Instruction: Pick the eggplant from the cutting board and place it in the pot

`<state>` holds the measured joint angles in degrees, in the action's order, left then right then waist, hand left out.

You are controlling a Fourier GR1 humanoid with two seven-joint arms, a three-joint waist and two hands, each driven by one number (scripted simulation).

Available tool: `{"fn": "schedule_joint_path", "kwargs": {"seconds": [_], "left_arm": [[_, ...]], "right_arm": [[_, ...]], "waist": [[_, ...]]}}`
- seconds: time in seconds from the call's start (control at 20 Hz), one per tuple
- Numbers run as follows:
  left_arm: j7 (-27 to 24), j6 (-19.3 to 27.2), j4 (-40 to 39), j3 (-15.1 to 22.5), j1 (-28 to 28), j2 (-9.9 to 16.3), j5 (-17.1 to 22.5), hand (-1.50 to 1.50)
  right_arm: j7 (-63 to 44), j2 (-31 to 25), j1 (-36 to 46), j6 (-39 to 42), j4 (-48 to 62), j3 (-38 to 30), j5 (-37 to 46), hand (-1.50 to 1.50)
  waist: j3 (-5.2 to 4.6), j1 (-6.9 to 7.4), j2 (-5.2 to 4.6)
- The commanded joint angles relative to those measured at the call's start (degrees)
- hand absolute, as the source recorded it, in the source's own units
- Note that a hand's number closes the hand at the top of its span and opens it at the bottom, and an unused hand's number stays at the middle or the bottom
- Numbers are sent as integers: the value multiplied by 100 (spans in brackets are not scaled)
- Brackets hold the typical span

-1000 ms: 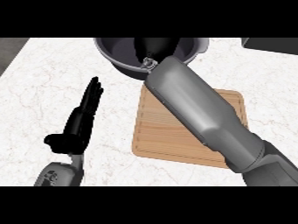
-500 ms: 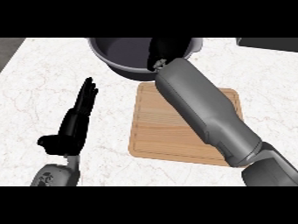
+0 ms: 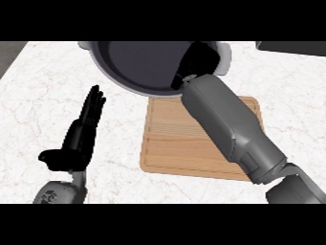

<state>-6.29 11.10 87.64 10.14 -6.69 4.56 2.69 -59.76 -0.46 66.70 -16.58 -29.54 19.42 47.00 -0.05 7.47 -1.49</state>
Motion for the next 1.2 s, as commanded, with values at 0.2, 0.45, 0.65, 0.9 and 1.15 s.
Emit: {"fn": "schedule_joint_path", "kwargs": {"seconds": [0.2, 0.45, 0.65, 0.9, 1.15], "left_arm": [[2, 94, -71, -142, -104, -28, 15, 0], [-100, -33, -35, -115, 133, 69, 22, 0], [230, 29, -65, -278, -268, 64, 101, 0], [-116, -84, 44, -287, 280, 115, 137, 0], [142, -2, 377, -381, 488, 165, 141, 0]], "right_arm": [[537, 44, -78, -2636, -615, -217, -313, -150], [954, 44, -445, -4052, -918, -351, -625, -150], [1216, 44, -573, -4784, -878, -235, -1028, -150], [1839, 44, -1083, -5532, -889, 22, -1419, -150], [2373, 44, -1396, -5634, -1238, 187, -1839, -150]], "waist": [[19, -171, -1], [13, -233, 28], [12, -258, 23], [9, -376, 67], [8, -560, 128]]}}
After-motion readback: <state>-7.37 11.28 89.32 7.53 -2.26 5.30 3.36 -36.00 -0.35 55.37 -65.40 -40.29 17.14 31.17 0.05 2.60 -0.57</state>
